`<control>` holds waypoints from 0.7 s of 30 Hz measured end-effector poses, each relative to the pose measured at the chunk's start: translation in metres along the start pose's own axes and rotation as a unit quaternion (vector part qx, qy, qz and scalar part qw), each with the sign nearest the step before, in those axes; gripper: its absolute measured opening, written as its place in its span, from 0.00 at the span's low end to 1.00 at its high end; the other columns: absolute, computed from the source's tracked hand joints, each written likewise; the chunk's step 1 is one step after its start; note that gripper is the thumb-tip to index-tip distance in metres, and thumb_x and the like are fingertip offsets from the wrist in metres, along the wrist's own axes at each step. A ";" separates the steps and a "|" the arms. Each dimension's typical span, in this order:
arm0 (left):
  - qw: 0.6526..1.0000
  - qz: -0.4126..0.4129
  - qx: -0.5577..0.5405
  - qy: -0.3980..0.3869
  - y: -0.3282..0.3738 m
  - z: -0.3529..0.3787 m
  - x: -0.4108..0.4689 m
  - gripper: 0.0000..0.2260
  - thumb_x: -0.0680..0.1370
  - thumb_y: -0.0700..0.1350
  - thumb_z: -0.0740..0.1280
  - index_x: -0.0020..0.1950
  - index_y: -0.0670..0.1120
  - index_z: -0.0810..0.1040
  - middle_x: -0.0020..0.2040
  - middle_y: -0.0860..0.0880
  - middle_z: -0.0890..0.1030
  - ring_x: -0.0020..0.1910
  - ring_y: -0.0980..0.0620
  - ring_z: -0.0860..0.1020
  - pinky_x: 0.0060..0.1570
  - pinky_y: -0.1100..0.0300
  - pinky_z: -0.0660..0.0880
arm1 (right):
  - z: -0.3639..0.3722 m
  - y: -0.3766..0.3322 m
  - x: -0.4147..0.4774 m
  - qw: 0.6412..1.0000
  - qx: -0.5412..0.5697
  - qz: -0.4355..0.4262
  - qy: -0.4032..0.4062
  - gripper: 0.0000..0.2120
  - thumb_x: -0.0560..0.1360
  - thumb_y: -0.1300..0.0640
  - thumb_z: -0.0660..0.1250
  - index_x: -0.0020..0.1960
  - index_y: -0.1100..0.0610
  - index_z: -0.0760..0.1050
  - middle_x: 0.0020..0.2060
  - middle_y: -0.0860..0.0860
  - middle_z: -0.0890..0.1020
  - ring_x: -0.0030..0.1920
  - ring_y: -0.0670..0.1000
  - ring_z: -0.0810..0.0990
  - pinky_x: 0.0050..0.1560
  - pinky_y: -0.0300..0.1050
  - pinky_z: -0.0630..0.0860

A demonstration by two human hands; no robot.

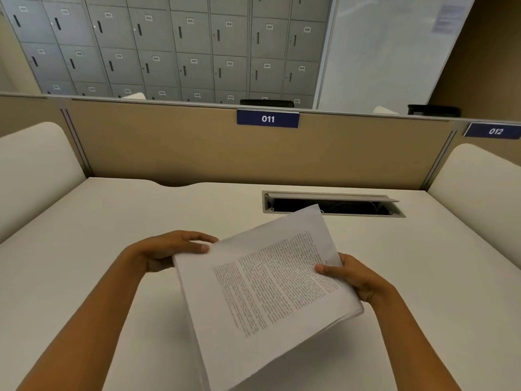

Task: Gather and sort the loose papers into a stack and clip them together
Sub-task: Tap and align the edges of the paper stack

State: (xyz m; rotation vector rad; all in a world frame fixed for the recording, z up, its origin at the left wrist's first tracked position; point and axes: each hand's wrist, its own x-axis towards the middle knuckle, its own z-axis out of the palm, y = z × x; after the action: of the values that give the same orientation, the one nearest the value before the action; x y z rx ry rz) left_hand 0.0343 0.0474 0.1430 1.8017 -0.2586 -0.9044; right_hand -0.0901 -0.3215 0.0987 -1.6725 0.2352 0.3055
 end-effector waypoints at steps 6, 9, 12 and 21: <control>0.961 -0.027 -0.251 0.115 -0.033 0.023 0.019 0.18 0.74 0.40 0.67 0.62 0.35 0.73 0.53 0.38 0.82 0.48 0.42 0.82 0.43 0.51 0.81 | 0.017 0.013 0.004 0.995 0.086 0.009 0.050 0.26 0.63 0.53 0.77 0.57 0.61 0.76 0.47 0.57 0.85 0.43 0.54 0.85 0.38 0.44 0.81; 0.958 -0.090 -0.256 0.096 -0.048 0.044 0.022 0.16 0.75 0.43 0.67 0.59 0.37 0.76 0.47 0.38 0.84 0.40 0.43 0.84 0.35 0.53 0.81 | 0.026 0.019 0.008 0.989 0.108 0.040 0.089 0.18 0.70 0.60 0.71 0.59 0.63 0.76 0.48 0.57 0.84 0.42 0.53 0.84 0.36 0.42 0.80; 0.958 -0.104 -0.249 0.097 -0.054 0.051 0.022 0.15 0.74 0.42 0.68 0.59 0.37 0.75 0.46 0.38 0.84 0.39 0.41 0.84 0.33 0.52 0.81 | 0.029 0.024 0.006 0.990 0.088 0.062 0.097 0.20 0.69 0.58 0.73 0.60 0.63 0.75 0.48 0.57 0.84 0.44 0.55 0.84 0.37 0.43 0.81; 0.929 0.229 -0.187 0.225 -0.016 0.065 0.016 0.16 0.68 0.53 0.69 0.54 0.52 0.77 0.46 0.51 0.84 0.46 0.46 0.83 0.41 0.52 0.81 | 0.042 -0.008 0.004 0.954 0.082 -0.167 0.234 0.16 0.63 0.47 0.71 0.50 0.47 0.76 0.46 0.50 0.83 0.46 0.53 0.82 0.44 0.48 0.80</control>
State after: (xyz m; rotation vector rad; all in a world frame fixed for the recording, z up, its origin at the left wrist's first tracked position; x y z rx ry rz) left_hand -0.0030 -0.0007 0.1116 1.4518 -0.1835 -0.1786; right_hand -0.0864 -0.2788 0.1009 -1.5680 0.3131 -0.3628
